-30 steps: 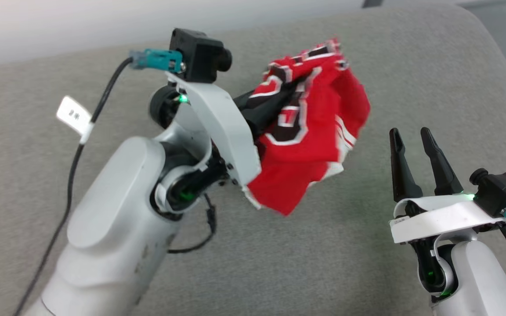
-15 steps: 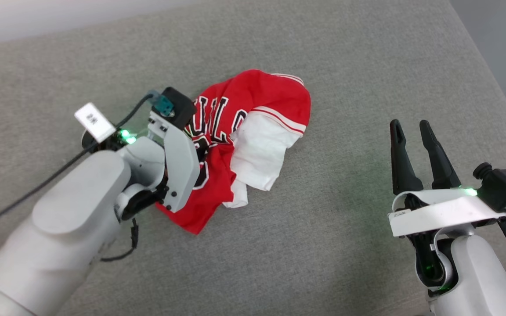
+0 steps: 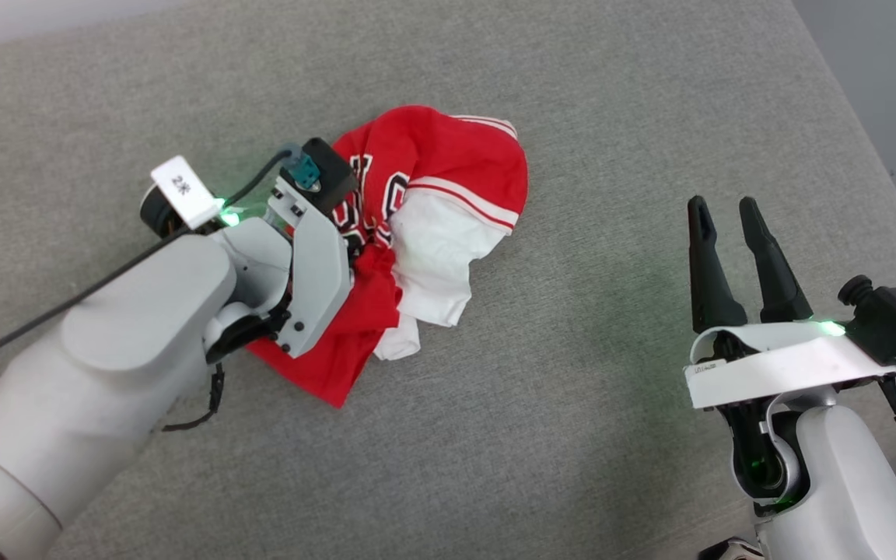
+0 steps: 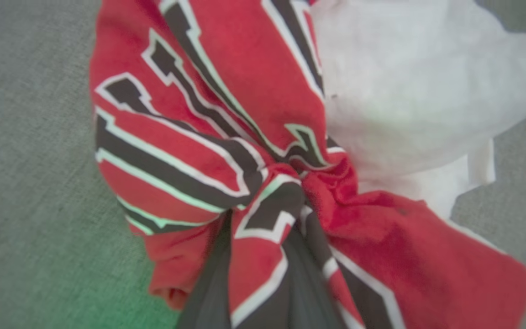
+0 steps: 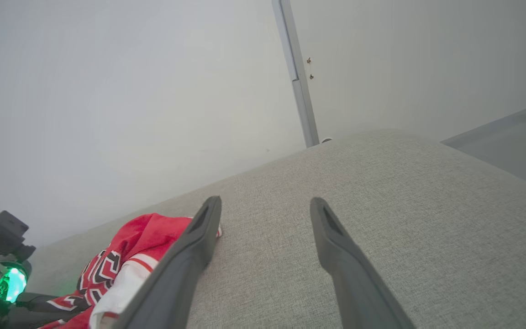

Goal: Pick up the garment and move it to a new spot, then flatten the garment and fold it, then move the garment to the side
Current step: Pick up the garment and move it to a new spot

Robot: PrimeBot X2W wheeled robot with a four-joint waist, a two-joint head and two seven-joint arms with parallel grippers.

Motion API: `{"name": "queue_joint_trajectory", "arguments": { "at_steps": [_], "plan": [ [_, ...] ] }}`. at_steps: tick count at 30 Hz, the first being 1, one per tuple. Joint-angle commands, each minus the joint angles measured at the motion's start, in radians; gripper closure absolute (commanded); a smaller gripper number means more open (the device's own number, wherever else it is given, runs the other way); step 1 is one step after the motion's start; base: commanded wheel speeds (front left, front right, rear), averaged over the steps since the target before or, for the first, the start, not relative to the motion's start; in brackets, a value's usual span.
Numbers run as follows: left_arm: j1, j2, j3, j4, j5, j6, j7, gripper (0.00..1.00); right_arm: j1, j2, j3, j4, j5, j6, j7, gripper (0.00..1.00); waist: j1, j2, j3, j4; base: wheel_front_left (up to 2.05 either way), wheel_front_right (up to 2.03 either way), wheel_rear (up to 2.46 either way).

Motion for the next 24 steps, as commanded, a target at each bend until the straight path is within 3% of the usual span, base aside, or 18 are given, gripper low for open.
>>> {"name": "queue_joint_trajectory", "arguments": {
  "at_steps": [1, 2, 3, 8, 14, 24],
  "plan": [
    [0.084, -0.006, -0.068, 0.072, 0.004, 0.015, 0.006, 0.40, 0.007, 0.003, 0.001, 0.003, -0.012, -0.001, -0.001, 0.00, 0.0000, -0.0001, -0.013, 0.017, 0.00, 0.00, 0.00],
    [0.076, -0.009, -0.069, 0.071, -0.005, 0.015, -0.019, 0.12, 0.010, 0.003, 0.000, 0.006, -0.021, -0.001, -0.001, 0.00, 0.0000, -0.0001, -0.022, 0.028, 0.00, 0.00, 0.00],
    [0.065, -0.012, -0.069, 0.069, -0.011, 0.015, -0.045, 0.00, 0.012, 0.003, -0.002, 0.008, -0.029, -0.001, -0.001, 0.00, 0.0000, -0.0001, -0.030, 0.040, 0.00, 0.00, 0.00],
    [0.035, -0.029, -0.055, 0.053, -0.054, 0.010, -0.185, 0.00, 0.027, 0.001, -0.015, 0.020, -0.088, -0.001, -0.001, 0.00, 0.0000, -0.0001, -0.089, 0.121, 0.00, 0.00, 0.00],
    [0.033, -0.038, -0.003, 0.005, -0.132, 0.009, -0.351, 0.00, 0.050, -0.044, -0.027, 0.034, -0.133, -0.001, -0.001, 0.00, 0.0000, -0.0001, -0.163, 0.227, 0.00, 0.00, 0.00],
    [0.234, -0.033, 0.104, -0.002, -0.270, 0.025, -0.630, 0.00, 0.108, -0.132, -0.030, 0.068, -0.160, -0.001, -0.001, 0.00, 0.0000, -0.0001, -0.265, 0.376, 0.00, 0.00, 0.00]
  ]
}}
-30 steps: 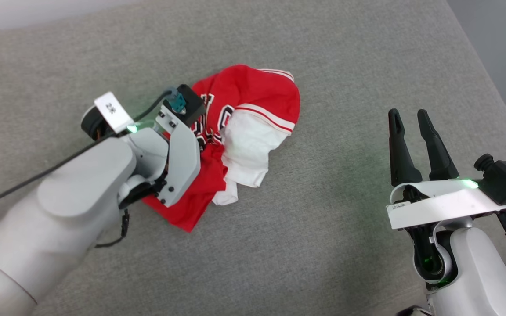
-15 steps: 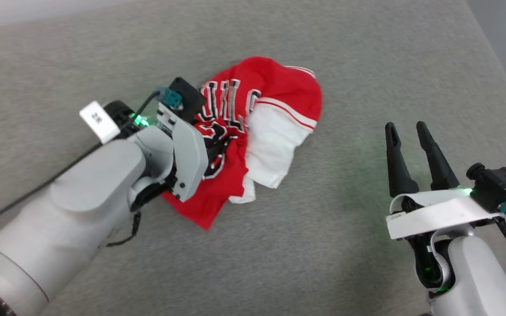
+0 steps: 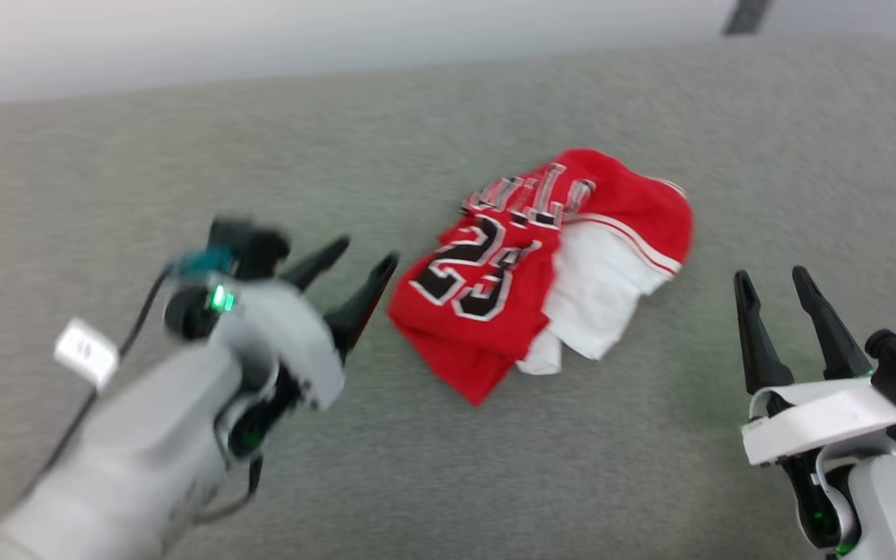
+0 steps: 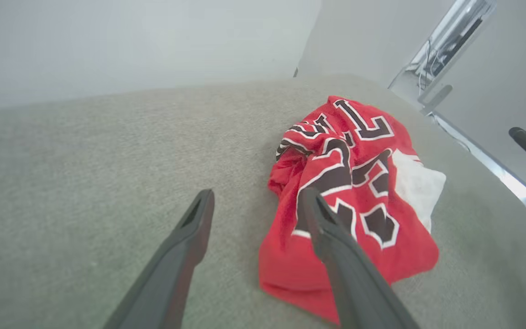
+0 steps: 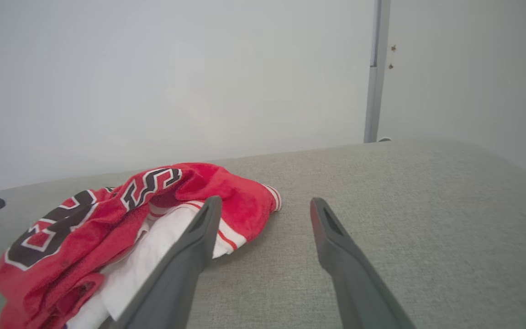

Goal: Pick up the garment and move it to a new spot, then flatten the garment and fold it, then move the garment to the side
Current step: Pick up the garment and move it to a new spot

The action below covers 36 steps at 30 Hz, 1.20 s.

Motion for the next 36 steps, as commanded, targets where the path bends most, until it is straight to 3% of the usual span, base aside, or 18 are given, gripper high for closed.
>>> {"name": "queue_joint_trajectory", "arguments": {
  "at_steps": [1, 6, 9, 20, 27, 36],
  "plan": [
    [0.050, -0.004, 0.016, 0.015, -0.016, 0.010, -0.032, 0.00, 0.020, -0.013, 0.005, 0.007, -0.008, -0.001, -0.001, 0.00, 0.0000, 0.0000, -0.089, 0.105, 0.00, 0.00, 0.00],
    [0.172, -0.034, 0.076, 0.072, 0.015, 0.050, -0.079, 0.00, 0.059, -0.056, -0.002, 0.026, -0.001, -0.001, -0.001, 0.00, 0.0000, 0.0000, -0.109, 0.176, 0.00, 0.00, 0.00],
    [0.242, -0.053, 0.199, 0.069, 0.084, 0.078, -0.081, 0.00, 0.080, -0.084, 0.000, 0.033, 0.006, -0.001, -0.001, 0.00, 0.0000, 0.0000, -0.114, 0.208, 0.00, 0.00, 0.00],
    [0.586, -0.092, 0.611, -0.121, 0.494, 0.161, -0.080, 0.00, 0.162, -0.119, -0.063, 0.028, 0.024, -0.001, -0.001, 0.00, 0.0000, 0.0000, -0.159, 0.244, 0.00, 0.00, 0.00],
    [0.767, -0.119, 0.805, -0.290, 0.696, 0.177, -0.080, 0.00, 0.210, -0.104, -0.098, 0.009, 0.011, -0.001, -0.001, 0.00, 0.0000, 0.0000, -0.205, 0.218, 0.00, 0.00, 0.00],
    [0.903, -0.196, 0.971, -0.455, 0.828, 0.130, -0.080, 0.00, 0.229, -0.090, -0.105, -0.025, -0.002, -0.001, -0.001, 0.00, 0.0000, 0.0000, -0.241, 0.189, 0.00, 0.00, 0.00]
  ]
}}
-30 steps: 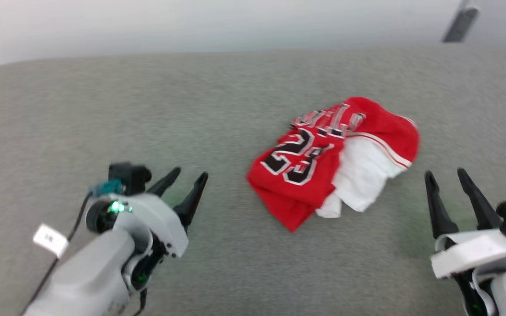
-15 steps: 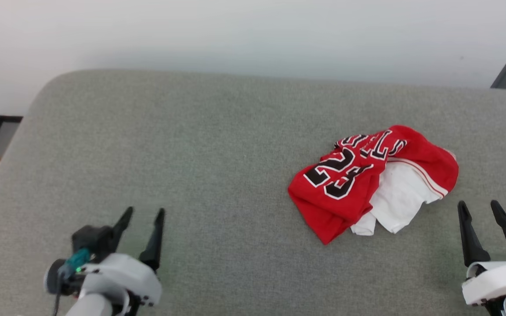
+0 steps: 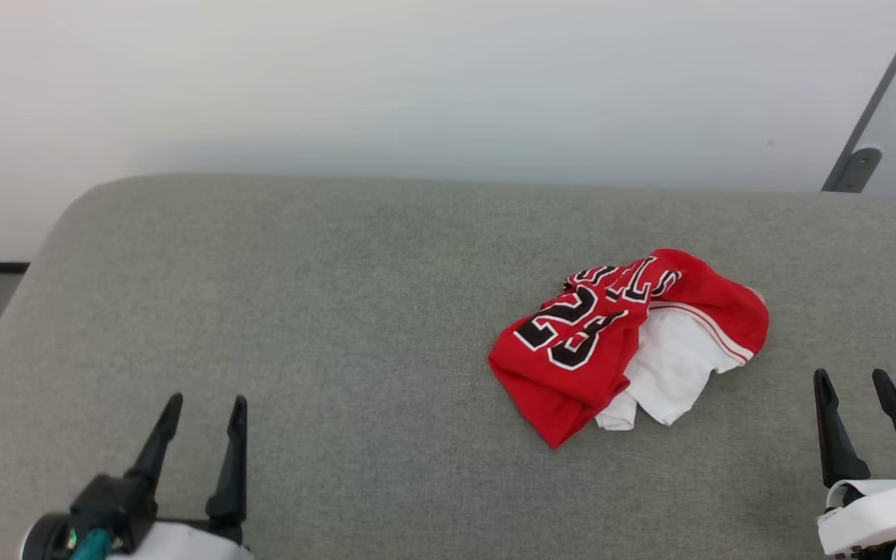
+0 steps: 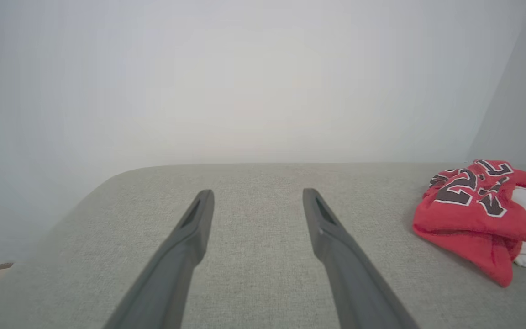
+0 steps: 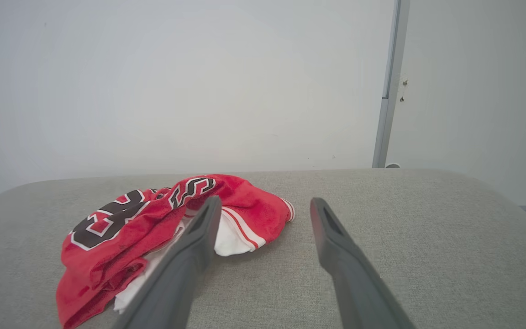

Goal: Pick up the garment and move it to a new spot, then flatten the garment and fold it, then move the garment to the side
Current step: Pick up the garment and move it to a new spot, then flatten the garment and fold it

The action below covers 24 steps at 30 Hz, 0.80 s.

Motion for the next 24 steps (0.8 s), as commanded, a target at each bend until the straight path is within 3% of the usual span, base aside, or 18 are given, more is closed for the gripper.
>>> {"name": "queue_joint_trajectory", "arguments": {
  "at_steps": [1, 7, 24],
  "plan": [
    [0.030, -0.016, 0.019, -0.012, 0.027, -0.015, 0.000, 0.00, 0.017, 0.005, -0.002, -0.006, -0.007, -0.001, -0.001, 0.00, 0.0000, 0.0000, -0.012, -0.010, 0.00, 0.00, 0.00],
    [0.063, -0.063, 0.064, -0.009, 0.079, -0.058, 0.000, 0.00, 0.014, 0.009, 0.003, 0.000, -0.010, -0.001, -0.001, 0.00, 0.0000, 0.0000, -0.017, -0.008, 0.00, 0.00, 0.00],
    [0.069, -0.147, 0.132, 0.002, 0.143, -0.114, 0.000, 0.00, -0.017, -0.021, 0.065, 0.030, -0.020, -0.001, 0.033, 0.00, 0.0000, 0.0000, -0.004, 0.007, 0.00, 0.00, 0.00]
  ]
}}
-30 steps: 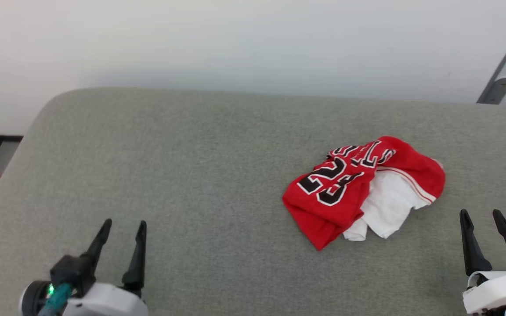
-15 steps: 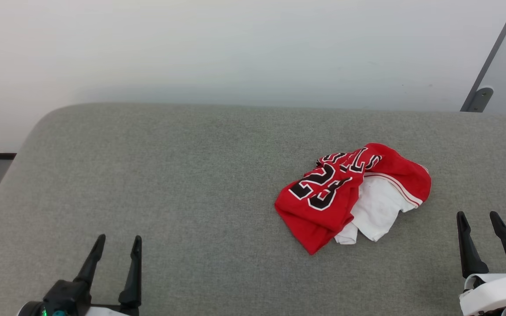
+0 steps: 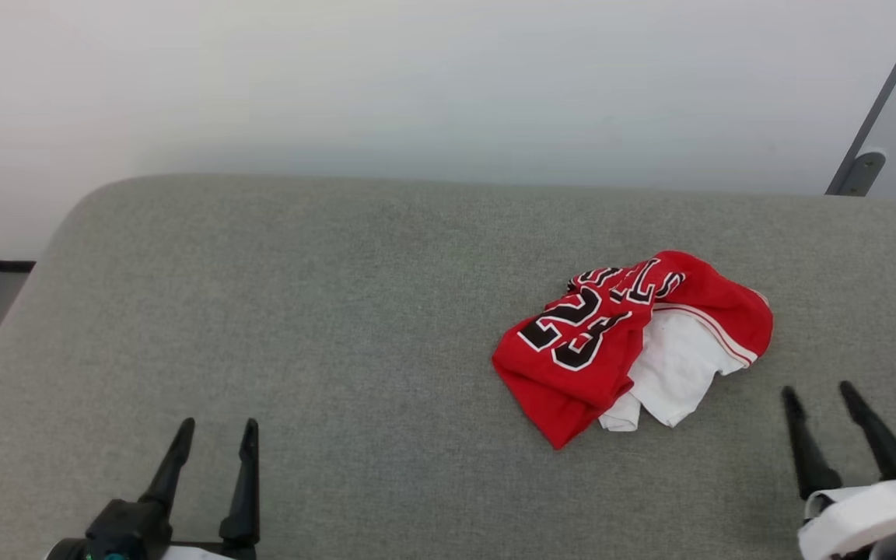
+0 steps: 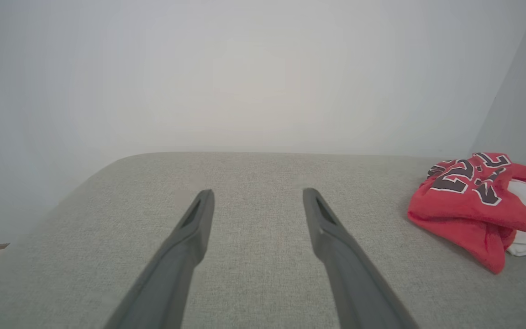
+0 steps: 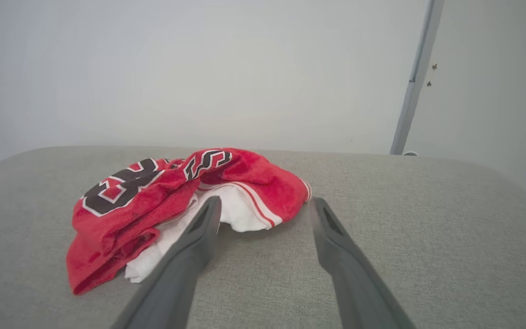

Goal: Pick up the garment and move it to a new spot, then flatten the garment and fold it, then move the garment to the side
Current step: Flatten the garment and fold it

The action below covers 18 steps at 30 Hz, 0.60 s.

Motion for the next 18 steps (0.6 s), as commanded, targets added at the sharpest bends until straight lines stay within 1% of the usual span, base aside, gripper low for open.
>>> {"name": "queue_joint_trajectory", "arguments": {
  "at_steps": [1, 3, 6, 8, 12, 15, 18],
  "plan": [
    [0.010, -0.006, 0.005, 0.001, 0.006, -0.004, 0.000, 0.00, -0.017, -0.011, 0.020, 0.006, 0.001, -0.001, 0.019, 0.00, 0.0000, 0.0000, 0.008, 0.002, 0.00, 0.00, 0.00],
    [0.006, -0.020, 0.008, 0.006, 0.010, -0.008, 0.000, 0.00, -0.032, -0.036, 0.065, 0.010, 0.004, -0.001, 0.063, 0.00, 0.0000, 0.0000, 0.019, 0.005, 0.00, 0.00, 0.00],
    [-0.004, -0.036, 0.011, 0.014, 0.015, -0.011, 0.000, 0.00, -0.069, -0.098, 0.181, 0.012, 0.028, -0.001, 0.181, 0.00, 0.0000, 0.0000, 0.038, 0.009, 0.00, 0.00, 0.00],
    [-0.014, -0.047, 0.008, 0.021, 0.022, -0.016, 0.000, 0.00, -0.103, -0.151, 0.283, -0.004, 0.056, -0.001, 0.279, 0.00, 0.0000, 0.0000, 0.055, 0.014, 0.00, 0.00, 0.00],
    [-0.040, -0.069, 0.003, 0.030, 0.024, -0.020, 0.000, 0.00, -0.180, -0.284, 0.476, -0.057, 0.162, -0.001, 0.513, 0.00, 0.0000, 0.0000, 0.095, 0.029, 0.00, 0.00, 0.00],
    [-0.062, -0.086, -0.006, 0.036, 0.027, -0.025, 0.000, 0.00, -0.248, -0.371, 0.565, -0.112, 0.234, -0.001, 0.651, 0.00, 0.0000, 0.0000, 0.131, 0.046, 0.00, 0.00, 0.00],
    [-0.085, -0.098, -0.013, 0.042, 0.021, -0.027, 0.000, 0.00, -0.322, -0.432, 0.620, -0.159, 0.278, -0.001, 0.744, 0.00, 0.0000, 0.0000, 0.171, 0.061, 0.00, 0.00, 0.00]
  ]
}}
